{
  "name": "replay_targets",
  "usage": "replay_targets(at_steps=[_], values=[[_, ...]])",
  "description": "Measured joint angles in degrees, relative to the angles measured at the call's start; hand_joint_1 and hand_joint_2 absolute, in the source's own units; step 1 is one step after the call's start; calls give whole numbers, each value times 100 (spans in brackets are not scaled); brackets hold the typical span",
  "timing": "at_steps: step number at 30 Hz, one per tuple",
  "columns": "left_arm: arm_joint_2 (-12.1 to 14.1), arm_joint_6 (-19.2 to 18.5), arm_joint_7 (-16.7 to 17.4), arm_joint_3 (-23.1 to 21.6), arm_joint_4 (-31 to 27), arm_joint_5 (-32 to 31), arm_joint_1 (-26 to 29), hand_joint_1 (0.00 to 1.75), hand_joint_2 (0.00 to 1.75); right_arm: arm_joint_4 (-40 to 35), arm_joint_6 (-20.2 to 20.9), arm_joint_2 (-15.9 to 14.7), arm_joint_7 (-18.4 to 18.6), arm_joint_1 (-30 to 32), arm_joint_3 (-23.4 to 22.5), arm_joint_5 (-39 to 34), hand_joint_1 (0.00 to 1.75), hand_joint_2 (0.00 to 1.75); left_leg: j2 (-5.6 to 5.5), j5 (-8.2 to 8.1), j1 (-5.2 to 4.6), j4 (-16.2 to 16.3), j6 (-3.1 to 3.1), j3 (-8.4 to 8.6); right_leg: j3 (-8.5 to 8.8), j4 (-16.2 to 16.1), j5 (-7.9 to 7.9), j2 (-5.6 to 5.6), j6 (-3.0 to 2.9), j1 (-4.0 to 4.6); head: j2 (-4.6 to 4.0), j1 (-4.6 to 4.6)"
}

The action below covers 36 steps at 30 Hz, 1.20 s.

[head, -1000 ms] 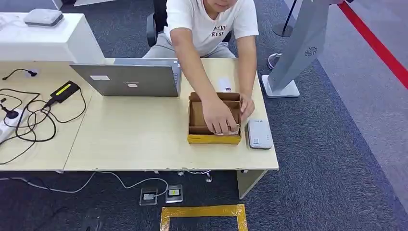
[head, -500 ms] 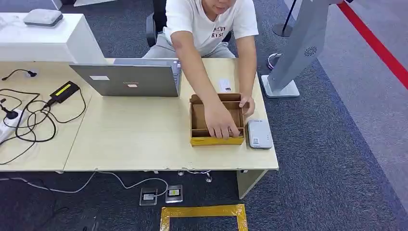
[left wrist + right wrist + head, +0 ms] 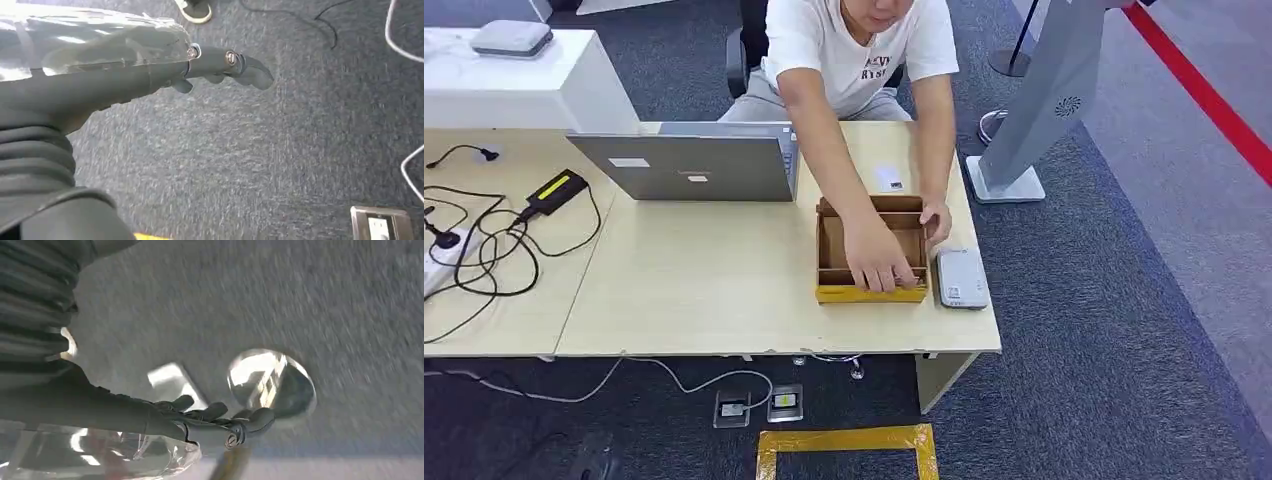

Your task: Pass the card to the sensor for recognition and then transmit it.

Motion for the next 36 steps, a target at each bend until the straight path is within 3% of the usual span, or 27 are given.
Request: replay_targets(at_steps=[2, 4, 10, 16, 21, 28, 36], values=[[22, -117, -33, 18, 0, 7, -4, 0, 0, 55, 562, 85, 240, 5, -96, -77, 0, 175, 0, 0, 1, 0, 0, 10, 3, 0, -1, -1, -2, 4, 0, 9], [62, -174, -155, 18, 0, -66, 1, 0, 0, 90, 825, 181, 273, 77, -192, -151, 0, 175, -6, 0, 1, 0, 0, 7, 3, 0, -2, -4, -3, 3, 0, 7], [276, -147, -197, -4, 2, -481, -186, 0, 0, 129, 827, 367, 273, 174, -450, -297, 0, 175, -1, -2, 3, 0, -5, 8, 4, 2, -2, -1, -3, 3, 0, 7], [420, 130, -357, 79, 2, 59, -259, 0, 0, 166, 808, 505, 235, 184, -570, -181, 0, 175, 7, -4, 3, -1, -7, 9, 9, 4, -2, 10, -4, 3, 0, 4], [650, 111, -743, 166, 2, 120, -254, 0, 0, 168, 792, 516, 211, 170, -612, -135, 0, 175, 4, -4, 3, -1, -7, 14, 7, 4, -4, 7, -6, 4, 0, 7], [1058, 32, -426, 212, 4, 7, -320, 0, 0, 175, 792, 520, 209, 198, -741, -151, 0, 175, 7, -9, 3, -1, -15, 11, 8, 6, -5, 11, -8, 3, 0, 4], [1052, 23, -315, 238, 18, 37, -152, 0, 0, 177, 801, 551, 209, 198, -771, -78, 0, 175, 6, -9, 0, -1, -15, 15, 8, 6, -7, 9, -9, 1, 0, 4]])
